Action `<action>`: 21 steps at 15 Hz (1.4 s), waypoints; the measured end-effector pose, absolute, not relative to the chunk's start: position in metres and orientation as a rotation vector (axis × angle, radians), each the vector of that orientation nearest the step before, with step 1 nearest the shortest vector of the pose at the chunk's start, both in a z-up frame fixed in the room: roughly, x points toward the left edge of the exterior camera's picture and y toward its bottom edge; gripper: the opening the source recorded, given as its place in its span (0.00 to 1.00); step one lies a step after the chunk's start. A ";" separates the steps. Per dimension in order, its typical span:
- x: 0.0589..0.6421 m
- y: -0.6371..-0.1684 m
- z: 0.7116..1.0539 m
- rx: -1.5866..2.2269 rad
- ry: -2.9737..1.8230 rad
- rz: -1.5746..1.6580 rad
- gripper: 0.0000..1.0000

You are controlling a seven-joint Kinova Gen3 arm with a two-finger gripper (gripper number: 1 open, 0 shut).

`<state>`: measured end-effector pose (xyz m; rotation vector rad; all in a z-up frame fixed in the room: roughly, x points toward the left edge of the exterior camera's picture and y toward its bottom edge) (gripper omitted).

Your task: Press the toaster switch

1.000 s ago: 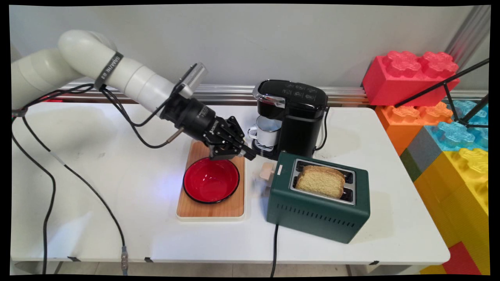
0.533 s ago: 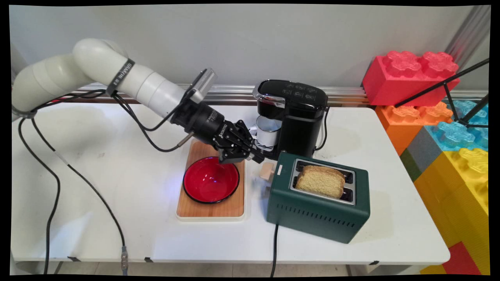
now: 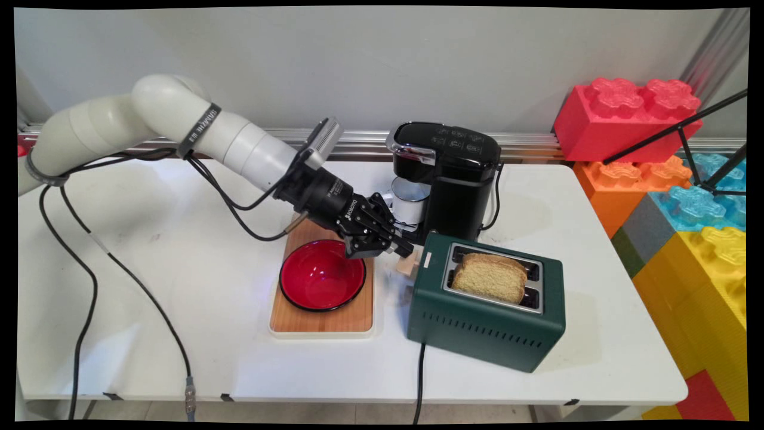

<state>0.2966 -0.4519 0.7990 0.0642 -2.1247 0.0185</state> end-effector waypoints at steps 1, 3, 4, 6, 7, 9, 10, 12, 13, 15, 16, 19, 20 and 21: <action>0.296 -0.452 0.797 0.064 -2.125 0.018 0.00; 0.294 -0.452 0.791 0.064 -2.128 0.014 0.00; 0.294 -0.452 0.788 0.064 -2.129 0.012 0.00; 0.293 -0.452 0.783 0.065 -2.131 0.010 0.00; 0.293 -0.452 0.781 0.066 -2.132 0.009 0.00; 0.291 -0.452 0.775 0.066 -2.134 0.006 0.00; 0.291 -0.451 0.773 0.066 -2.135 0.004 0.00; 0.290 -0.451 0.767 0.068 -2.139 0.001 0.00; 0.290 -0.451 0.764 0.070 -2.141 -0.001 0.00; 0.290 -0.451 0.760 0.074 -2.144 -0.003 0.00; 0.290 -0.451 0.758 0.078 -2.145 -0.002 0.00; 0.290 -0.451 0.752 0.090 -2.149 -0.003 0.00; 0.290 -0.451 0.751 0.093 -2.151 -0.004 0.00; 0.290 -0.450 0.749 0.098 -2.153 -0.005 0.00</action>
